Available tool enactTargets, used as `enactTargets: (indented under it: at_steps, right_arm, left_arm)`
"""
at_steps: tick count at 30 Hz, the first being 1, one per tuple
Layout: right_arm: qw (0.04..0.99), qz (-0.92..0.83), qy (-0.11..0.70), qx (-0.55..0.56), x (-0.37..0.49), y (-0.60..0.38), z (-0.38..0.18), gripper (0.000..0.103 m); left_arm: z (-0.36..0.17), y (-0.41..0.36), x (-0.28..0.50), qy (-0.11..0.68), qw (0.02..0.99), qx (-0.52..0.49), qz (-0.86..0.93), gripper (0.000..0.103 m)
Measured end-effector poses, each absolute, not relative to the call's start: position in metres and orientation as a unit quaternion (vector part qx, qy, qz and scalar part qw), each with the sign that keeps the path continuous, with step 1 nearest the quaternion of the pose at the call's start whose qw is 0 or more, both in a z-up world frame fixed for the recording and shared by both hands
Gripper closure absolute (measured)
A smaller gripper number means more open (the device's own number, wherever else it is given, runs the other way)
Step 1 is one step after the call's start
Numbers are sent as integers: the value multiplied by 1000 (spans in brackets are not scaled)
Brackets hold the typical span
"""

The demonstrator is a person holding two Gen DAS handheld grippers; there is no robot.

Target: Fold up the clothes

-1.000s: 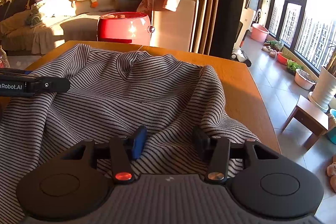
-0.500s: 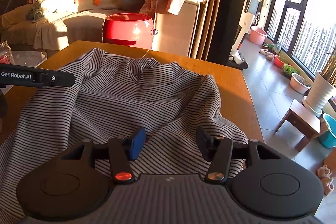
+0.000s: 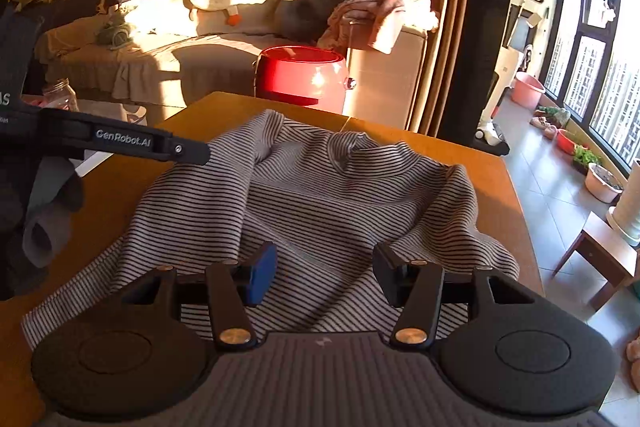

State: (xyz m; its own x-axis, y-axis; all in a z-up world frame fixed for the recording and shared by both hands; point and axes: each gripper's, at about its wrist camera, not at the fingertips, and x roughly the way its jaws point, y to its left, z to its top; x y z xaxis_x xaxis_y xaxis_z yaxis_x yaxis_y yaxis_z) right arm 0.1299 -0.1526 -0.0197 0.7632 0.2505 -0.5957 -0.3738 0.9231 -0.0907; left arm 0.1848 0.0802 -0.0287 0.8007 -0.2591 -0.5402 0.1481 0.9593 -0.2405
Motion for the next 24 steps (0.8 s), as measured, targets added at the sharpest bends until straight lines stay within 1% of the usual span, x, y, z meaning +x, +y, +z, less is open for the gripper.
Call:
enactTargets:
  at_steps: [8, 13, 18, 20, 24]
  right_arm:
    - [924, 188, 320, -96, 128, -139, -25, 50]
    - [915, 207, 339, -78, 122, -132, -22, 49]
    - [905, 235, 349, -60, 113, -124, -19, 36]
    - [903, 227, 356, -74, 113, -119, -26, 36]
    - [883, 241, 398, -57, 112, -114, -45, 36]
  left_arm:
    - [-31, 91, 184, 303, 943, -98, -99, 33]
    - [-23, 113, 184, 291, 947, -111, -75, 33]
    - [-15, 127, 184, 285, 949, -125, -60, 33]
    - [-13, 126, 182, 282, 950, -121, -64, 33]
    - [-14, 124, 180, 284, 949, -119, -70, 33]
